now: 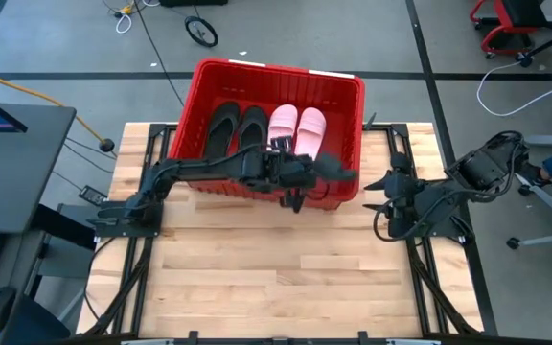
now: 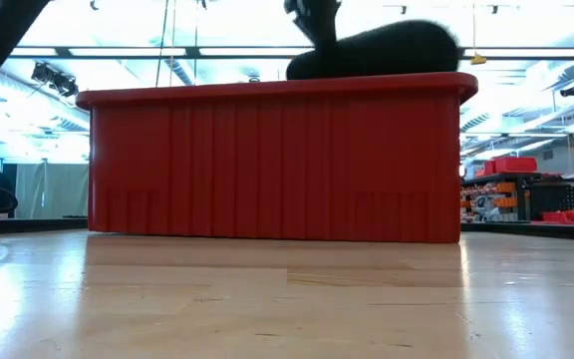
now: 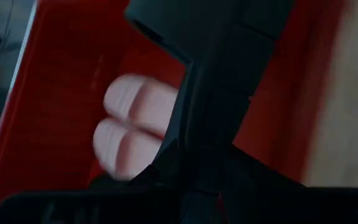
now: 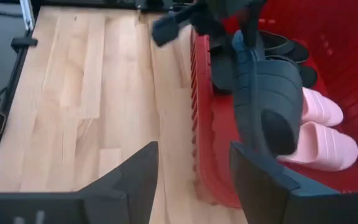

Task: Pick and place slides into bin
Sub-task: Put the black slipper into the red bin

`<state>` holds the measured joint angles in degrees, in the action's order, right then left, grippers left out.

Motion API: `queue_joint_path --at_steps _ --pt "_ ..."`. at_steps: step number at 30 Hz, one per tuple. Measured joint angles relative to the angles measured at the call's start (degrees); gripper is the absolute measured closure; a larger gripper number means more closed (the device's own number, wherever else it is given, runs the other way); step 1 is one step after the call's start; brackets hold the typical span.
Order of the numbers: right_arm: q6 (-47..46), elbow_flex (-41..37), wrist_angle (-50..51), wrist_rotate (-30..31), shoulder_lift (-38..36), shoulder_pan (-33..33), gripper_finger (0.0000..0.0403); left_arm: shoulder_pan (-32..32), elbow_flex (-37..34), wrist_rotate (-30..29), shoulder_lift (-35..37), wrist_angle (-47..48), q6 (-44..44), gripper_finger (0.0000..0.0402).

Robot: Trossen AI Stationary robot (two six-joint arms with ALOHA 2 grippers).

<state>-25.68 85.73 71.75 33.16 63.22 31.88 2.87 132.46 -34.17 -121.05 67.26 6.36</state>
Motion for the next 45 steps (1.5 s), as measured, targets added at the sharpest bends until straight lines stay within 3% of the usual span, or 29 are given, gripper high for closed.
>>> queue_joint_path --at_steps 6,8,11,19,27,31,36,45 --pt "-2.7 0.0 0.0 0.0 -0.4 0.2 0.0210 -5.9 0.0 -1.7 -3.0 1.8 -1.4 0.0322" --pt "-2.7 0.0 0.0 -0.2 -0.2 0.2 0.0213 -7.9 0.0 1.0 -4.8 2.3 -2.7 0.0322" --pt "-2.8 0.0 0.0 -0.7 -0.1 0.2 0.0213 -10.4 0.2 10.4 -8.2 2.7 -6.8 0.0322" --pt "-3.0 0.0 0.4 -1.1 -0.2 0.3 0.0213 -11.5 0.3 12.6 -11.0 1.7 -6.7 0.0324" --pt "-2.9 0.0 0.4 -1.1 -0.2 0.3 0.0213 -14.2 0.2 22.9 -11.2 2.1 -10.3 0.0211" --pt "-3.0 0.0 0.4 -1.1 -0.2 0.3 0.0213 -14.3 0.1 25.3 -10.9 1.4 -10.5 0.0175" --pt "-3.0 0.0 0.4 -1.1 -0.2 0.3 0.0213 -14.3 -0.1 29.5 -10.6 -2.2 -10.2 0.0162" --pt "-4.0 0.0 0.5 -1.1 -0.2 0.3 0.0213 -13.8 1.8 31.5 -7.0 -8.4 -12.0 0.0182"
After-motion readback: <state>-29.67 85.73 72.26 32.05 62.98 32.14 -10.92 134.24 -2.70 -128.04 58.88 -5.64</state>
